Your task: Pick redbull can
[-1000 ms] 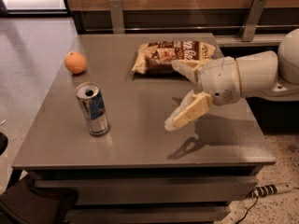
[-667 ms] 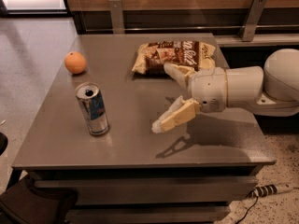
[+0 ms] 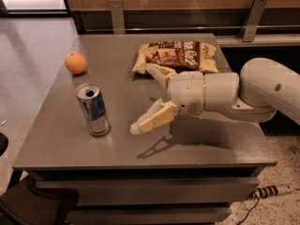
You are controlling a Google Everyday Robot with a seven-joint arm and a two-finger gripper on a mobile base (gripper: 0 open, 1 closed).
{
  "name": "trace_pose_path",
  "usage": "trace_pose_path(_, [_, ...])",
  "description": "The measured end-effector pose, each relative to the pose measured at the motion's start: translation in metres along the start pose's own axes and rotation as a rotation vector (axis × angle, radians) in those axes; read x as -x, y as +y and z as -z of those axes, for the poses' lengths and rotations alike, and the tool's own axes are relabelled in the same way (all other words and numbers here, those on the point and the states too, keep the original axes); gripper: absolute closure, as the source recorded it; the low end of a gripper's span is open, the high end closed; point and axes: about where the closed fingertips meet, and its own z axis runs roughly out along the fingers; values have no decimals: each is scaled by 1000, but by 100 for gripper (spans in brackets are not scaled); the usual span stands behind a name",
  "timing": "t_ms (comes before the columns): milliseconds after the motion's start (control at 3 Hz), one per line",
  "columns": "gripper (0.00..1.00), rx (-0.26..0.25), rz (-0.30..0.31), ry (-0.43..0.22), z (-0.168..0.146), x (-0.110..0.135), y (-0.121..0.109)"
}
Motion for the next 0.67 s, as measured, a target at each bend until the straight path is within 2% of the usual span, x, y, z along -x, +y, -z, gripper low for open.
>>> trace_pose_path(667, [0, -55, -19, 31, -42, -2, 28])
